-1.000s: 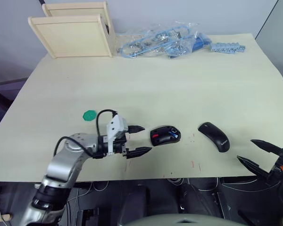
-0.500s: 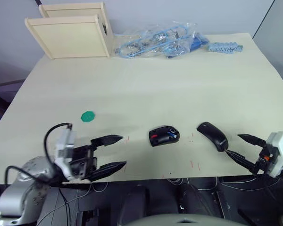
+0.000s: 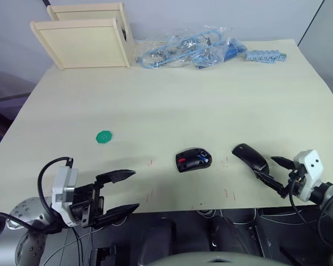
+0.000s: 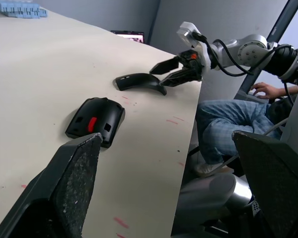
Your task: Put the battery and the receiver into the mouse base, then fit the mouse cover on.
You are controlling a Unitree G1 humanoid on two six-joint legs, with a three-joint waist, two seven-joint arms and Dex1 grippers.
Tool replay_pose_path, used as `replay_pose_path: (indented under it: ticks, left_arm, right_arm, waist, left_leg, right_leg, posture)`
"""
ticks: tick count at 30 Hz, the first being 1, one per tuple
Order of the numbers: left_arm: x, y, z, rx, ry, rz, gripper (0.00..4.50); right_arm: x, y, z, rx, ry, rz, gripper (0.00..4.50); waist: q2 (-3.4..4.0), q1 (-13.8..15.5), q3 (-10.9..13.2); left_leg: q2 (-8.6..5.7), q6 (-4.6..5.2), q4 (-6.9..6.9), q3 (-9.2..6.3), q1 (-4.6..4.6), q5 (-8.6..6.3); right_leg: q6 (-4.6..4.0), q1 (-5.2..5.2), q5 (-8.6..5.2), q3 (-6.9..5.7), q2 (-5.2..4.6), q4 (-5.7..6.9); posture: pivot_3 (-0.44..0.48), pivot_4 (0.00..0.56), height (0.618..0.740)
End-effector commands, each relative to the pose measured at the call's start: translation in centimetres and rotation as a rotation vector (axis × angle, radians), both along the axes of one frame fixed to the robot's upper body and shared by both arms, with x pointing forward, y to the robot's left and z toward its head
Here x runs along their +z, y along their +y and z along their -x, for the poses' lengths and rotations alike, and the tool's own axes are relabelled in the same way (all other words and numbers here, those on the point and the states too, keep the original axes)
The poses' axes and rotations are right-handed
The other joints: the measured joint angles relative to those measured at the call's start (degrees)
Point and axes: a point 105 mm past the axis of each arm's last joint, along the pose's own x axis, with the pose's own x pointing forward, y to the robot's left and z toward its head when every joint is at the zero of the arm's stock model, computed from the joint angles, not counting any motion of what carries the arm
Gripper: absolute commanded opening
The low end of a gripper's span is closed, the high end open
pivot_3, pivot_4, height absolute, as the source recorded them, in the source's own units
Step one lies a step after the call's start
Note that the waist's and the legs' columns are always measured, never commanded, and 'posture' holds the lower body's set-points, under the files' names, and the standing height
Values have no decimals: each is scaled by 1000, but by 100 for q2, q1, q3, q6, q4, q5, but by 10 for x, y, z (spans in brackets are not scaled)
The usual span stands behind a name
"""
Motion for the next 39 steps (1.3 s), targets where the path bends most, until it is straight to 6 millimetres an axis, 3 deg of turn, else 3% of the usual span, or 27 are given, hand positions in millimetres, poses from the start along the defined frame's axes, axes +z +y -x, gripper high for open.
replay_pose_path:
  ticks: [1, 32, 34, 39]
  left_arm:
    - [2, -3, 2, -23, -28, -32, 4465]
    - [9, -9, 0, -34, -41, 1, 4465]
    - [9, -10, 0, -34, -40, 1, 4500]
    - [7, -10, -1, -32, -39, 1, 4500]
  right_arm:
    - [6, 7, -1, 7, -7, 7, 4500]
    - [-1, 9, -5, 21, 46, 53, 4500]
    - [-1, 9, -5, 22, 45, 57, 3974]
    - [0, 9, -5, 23, 42, 60, 3974]
  waist:
    - [0, 0, 0]
    - [0, -3, 0]
    - [0, -3, 0]
    - [0, -3, 0]
  left_leg:
    - [0, 0, 0, 0, -1, 0]
    - [2, 1, 0, 2, 0, 0]
    - [2, 1, 0, 1, -1, 0]
    - [2, 1, 0, 1, -1, 0]
  right_leg:
    - [0, 0, 0, 0, 0, 0]
    - [0, 0, 0, 1, 3, -3]
    - [0, 0, 0, 1, 3, -4]
    - [0, 0, 0, 1, 3, -4]
  posture:
    - [0, 150, 740]
    - [0, 150, 740]
    - [0, 150, 740]
    - [0, 150, 740]
